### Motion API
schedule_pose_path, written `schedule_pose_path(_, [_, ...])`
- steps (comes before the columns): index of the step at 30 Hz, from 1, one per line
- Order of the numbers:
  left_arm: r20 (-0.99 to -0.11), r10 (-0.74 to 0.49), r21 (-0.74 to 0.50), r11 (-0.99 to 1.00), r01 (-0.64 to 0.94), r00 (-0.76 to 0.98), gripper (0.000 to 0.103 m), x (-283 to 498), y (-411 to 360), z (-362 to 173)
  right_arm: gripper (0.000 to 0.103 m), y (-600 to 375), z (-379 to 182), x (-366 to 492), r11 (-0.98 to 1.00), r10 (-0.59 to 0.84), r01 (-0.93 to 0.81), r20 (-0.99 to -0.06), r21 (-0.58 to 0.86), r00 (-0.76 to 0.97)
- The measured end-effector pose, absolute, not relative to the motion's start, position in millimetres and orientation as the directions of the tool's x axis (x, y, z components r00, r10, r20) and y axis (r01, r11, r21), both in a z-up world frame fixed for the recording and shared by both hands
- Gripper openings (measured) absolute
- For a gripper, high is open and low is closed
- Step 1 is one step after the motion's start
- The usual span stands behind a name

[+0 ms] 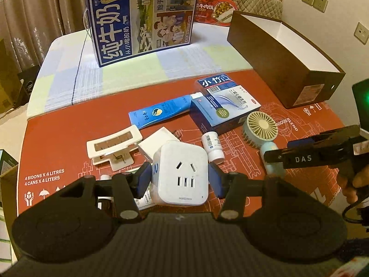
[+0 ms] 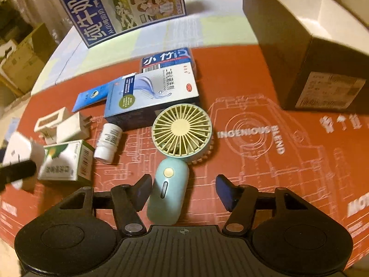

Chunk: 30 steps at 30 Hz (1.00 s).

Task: Organize rigid objects
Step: 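Lift the white plug cube with the left tool while the right tool grasps the mint fan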

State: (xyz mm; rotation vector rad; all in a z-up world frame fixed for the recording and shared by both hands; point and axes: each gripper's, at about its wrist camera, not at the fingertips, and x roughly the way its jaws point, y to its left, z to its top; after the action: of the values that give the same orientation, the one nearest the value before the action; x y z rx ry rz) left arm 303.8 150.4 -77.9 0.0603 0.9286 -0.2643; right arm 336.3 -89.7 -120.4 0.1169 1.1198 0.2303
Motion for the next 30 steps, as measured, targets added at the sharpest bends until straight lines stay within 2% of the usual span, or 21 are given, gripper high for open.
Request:
schedule_pose_path(5, [-0.799, -0.202, -0.062, 0.965, 0.256, 0.567, 0.049, 308, 151, -78, 0.058, -77, -120, 343, 0.973, 0.228, -0.137, -0.849, 0.185, 0.476])
schedule_pose_path(13, [-0.802, -0.196, -0.062, 0.967, 0.248, 0.564, 0.049, 313, 155, -81, 0.058, -63, -133, 351, 0.981, 0.184, -0.138, -0.856, 0.133, 0.483])
schedule_pose_path(16, [-0.802, -0.196, -0.065, 0.968, 0.243, 0.564, 0.049, 313, 156, -82, 0.042, -63, -138, 349, 0.982, 0.177, -0.141, -0.854, 0.123, 0.490])
schedule_pose_path(30, [-0.797, -0.207, -0.068, 0.964, 0.256, 0.568, 0.049, 310, 148, -78, 0.041, -79, -122, 324, 0.977, 0.209, -0.154, -0.832, 0.150, 0.513])
